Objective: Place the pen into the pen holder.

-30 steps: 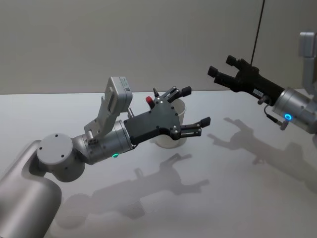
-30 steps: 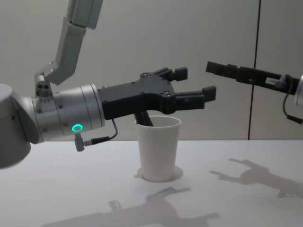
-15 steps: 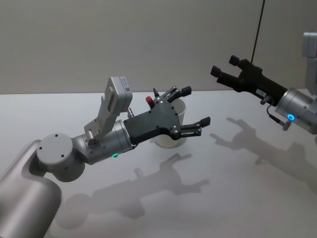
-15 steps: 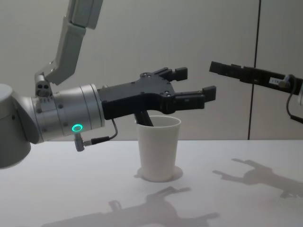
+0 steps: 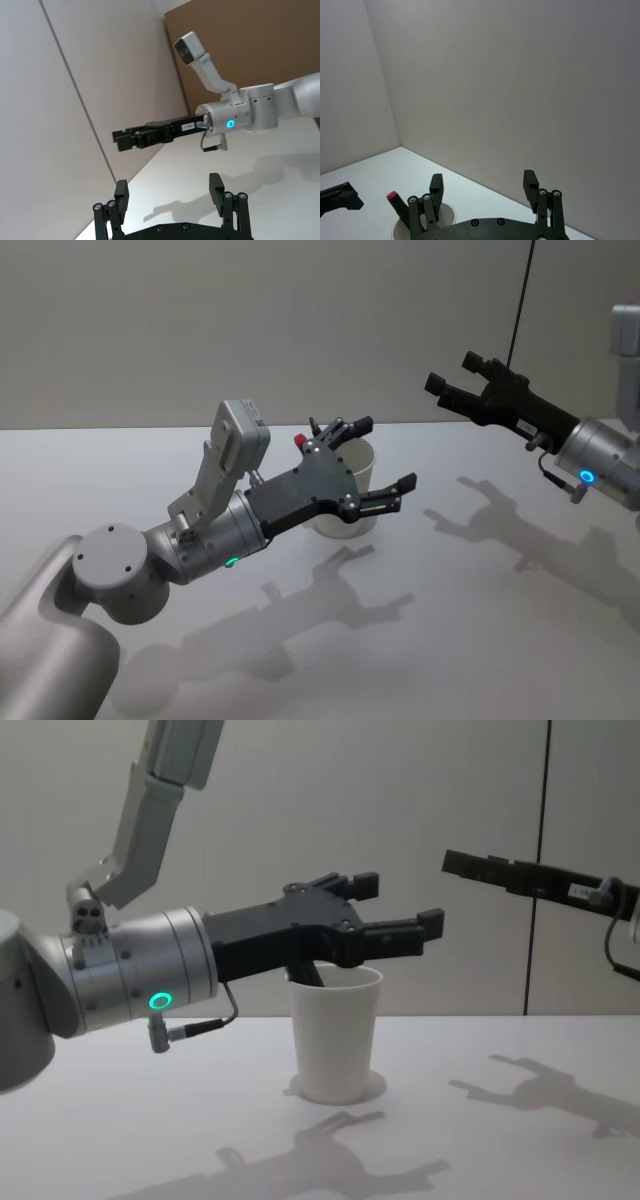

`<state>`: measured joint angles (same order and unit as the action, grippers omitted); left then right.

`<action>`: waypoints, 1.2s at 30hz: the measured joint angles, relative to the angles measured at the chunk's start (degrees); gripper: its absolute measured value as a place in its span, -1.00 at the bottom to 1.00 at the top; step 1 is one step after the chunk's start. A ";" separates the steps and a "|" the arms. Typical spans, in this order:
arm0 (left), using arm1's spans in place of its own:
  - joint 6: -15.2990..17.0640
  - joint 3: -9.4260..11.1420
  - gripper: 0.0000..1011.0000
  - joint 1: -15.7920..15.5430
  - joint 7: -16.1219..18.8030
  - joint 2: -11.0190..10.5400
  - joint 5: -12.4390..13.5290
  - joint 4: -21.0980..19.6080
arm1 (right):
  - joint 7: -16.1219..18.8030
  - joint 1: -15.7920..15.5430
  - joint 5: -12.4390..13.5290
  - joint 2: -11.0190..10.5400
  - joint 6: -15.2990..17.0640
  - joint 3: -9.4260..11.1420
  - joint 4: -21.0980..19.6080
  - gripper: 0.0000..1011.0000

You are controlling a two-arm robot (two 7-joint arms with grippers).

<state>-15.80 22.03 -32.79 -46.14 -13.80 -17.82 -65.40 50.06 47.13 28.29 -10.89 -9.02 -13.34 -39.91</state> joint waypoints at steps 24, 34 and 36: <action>6.60 1.63 0.98 7.55 17.93 -3.24 2.53 -10.98 | 0.01 0.00 0.00 0.00 0.00 0.01 0.02 0.98; 9.29 2.27 0.98 10.72 25.41 -4.56 3.58 -15.52 | 0.00 0.00 0.00 0.00 0.00 0.01 0.02 0.98; 9.90 2.42 0.98 11.38 26.99 -4.86 3.81 -16.54 | 0.00 0.00 0.00 0.00 0.00 0.01 0.02 0.98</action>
<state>-5.90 24.46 -21.42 -19.16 -18.66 -14.01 -81.95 50.06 47.13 28.29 -10.89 -9.02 -13.33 -39.90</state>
